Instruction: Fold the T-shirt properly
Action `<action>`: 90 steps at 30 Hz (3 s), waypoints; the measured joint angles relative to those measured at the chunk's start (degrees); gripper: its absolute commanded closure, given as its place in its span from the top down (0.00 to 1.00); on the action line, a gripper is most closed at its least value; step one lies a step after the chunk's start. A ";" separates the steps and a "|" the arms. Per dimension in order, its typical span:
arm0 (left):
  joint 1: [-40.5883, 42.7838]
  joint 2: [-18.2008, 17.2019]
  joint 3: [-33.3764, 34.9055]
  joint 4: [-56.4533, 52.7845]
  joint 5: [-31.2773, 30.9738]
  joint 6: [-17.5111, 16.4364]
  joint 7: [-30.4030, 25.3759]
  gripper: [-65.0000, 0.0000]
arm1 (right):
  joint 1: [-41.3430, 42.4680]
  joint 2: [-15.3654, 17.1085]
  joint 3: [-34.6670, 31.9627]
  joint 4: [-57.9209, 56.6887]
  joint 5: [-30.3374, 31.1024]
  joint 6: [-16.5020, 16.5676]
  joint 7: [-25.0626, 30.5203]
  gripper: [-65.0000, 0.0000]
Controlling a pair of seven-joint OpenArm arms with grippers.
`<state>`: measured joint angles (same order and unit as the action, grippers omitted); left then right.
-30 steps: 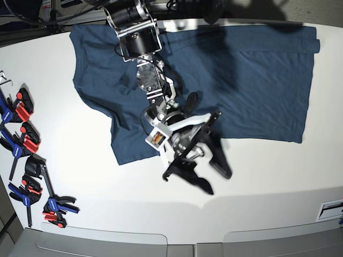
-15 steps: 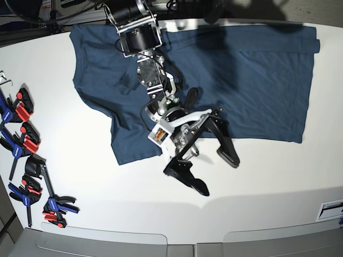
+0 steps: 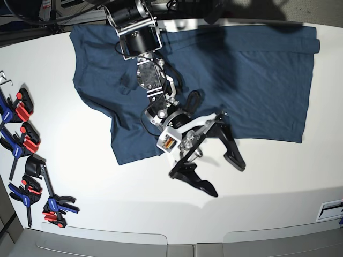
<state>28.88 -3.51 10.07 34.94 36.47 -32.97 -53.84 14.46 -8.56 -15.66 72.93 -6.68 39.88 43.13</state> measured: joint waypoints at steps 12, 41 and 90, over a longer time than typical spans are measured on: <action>0.00 0.00 0.00 0.00 0.00 0.00 0.00 0.00 | 0.00 0.00 0.00 0.00 0.02 0.00 0.04 0.00; 0.00 0.00 0.00 0.00 0.04 0.00 0.00 0.00 | 0.17 -0.07 18.51 -0.66 5.22 -0.13 -31.41 0.00; 0.00 0.00 0.00 -0.09 0.00 0.00 -0.15 0.00 | -20.39 -0.50 44.59 14.80 25.40 -0.63 -29.20 0.00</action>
<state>28.88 -3.51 10.07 34.85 36.47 -32.97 -54.00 -5.93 -9.06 28.93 87.72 18.72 39.24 13.93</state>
